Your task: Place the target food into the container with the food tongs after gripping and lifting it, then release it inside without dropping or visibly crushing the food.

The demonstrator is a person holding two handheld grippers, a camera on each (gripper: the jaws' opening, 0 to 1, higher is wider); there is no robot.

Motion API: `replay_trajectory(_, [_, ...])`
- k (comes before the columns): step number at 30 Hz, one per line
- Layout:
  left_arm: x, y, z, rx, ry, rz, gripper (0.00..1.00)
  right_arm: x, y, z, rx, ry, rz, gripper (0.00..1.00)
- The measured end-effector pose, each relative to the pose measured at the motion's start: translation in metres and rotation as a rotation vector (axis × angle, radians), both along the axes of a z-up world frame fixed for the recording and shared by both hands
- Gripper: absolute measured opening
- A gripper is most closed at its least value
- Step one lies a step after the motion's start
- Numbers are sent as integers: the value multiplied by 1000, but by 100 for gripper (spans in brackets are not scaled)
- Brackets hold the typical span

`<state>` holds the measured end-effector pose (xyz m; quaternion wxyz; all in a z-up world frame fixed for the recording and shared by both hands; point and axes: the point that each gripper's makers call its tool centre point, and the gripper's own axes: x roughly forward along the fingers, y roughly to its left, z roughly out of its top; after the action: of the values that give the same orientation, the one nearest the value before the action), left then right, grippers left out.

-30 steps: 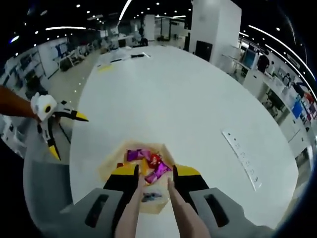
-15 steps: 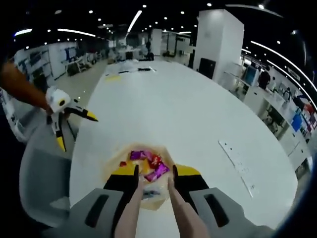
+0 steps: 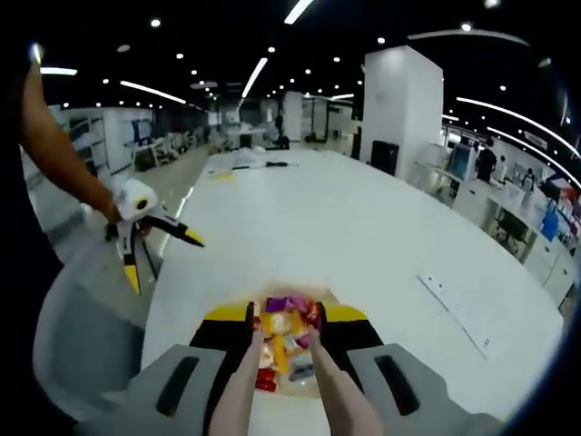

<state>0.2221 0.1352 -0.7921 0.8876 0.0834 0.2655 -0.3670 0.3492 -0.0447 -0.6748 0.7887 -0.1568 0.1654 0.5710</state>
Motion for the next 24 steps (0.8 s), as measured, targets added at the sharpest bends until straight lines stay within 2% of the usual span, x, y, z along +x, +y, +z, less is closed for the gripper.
replay_trajectory(4, [-7,-11,1,-21,46,-34,100,-12,0,1,35,3,-5,27])
replay_trajectory(5, [-7,-13,4,-17,29,-51,100,-17,1,-1,39,6,-2,27])
replay_trajectory(7, [-9,-16,9,-35,38,-53,100,-25,1,-4,40,1,6,27])
replay_trajectory(8, [-7,-16,12,-39,34,-47,100,-27,1,-4,43,1,5,27])
replay_trajectory(10, [-3,-20,27,-83,-39,-65,99,-34,2,-4,57,2,8,27])
replay_trajectory(11, [-3,-20,30,-92,-41,-70,99,-36,2,-4,59,0,8,27])
replay_trajectory(13, [-5,-20,26,-112,41,-69,100,-42,1,-3,63,1,8,27])
replay_trajectory(15, [-1,-25,33,-74,20,-113,100,-50,1,1,64,-4,8,27])
replay_trajectory(18, [3,-42,46,-88,16,-164,100,-58,2,4,82,1,17,27])
replay_trajectory(20, [8,-57,58,-22,-47,-236,100,-66,7,6,81,-4,24,27])
replay_trajectory(24, [12,-82,80,-46,-106,-324,100,-76,19,12,103,0,29,27])
